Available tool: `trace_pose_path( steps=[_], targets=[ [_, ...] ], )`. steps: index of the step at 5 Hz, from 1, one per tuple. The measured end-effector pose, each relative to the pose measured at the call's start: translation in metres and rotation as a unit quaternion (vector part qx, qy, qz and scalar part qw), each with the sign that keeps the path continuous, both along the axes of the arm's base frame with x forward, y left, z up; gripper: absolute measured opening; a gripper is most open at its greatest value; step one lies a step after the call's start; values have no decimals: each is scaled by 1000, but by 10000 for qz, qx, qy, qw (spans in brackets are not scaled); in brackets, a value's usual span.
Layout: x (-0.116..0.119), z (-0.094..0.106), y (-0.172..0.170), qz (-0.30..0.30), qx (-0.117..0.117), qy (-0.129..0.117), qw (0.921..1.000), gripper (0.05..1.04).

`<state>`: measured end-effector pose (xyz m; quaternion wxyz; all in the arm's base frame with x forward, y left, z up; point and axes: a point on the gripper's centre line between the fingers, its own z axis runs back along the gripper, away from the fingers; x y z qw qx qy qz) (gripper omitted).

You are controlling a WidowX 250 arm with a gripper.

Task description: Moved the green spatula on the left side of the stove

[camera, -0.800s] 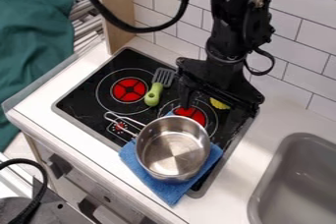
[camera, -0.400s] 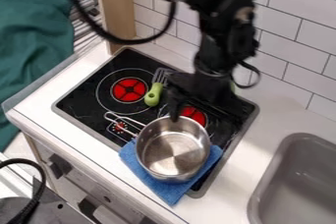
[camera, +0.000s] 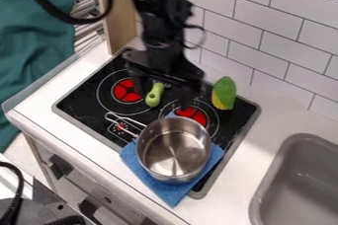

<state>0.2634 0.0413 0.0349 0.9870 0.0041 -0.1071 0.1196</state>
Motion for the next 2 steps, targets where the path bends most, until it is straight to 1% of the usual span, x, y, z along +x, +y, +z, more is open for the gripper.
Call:
trace_pose_path(
  steps=[1, 2],
  targets=[
    [6, -16, 10, 39, -110, 179, 9998, 1007],
    [20, -34, 16, 41, -144, 548, 9984, 1007]
  ],
)
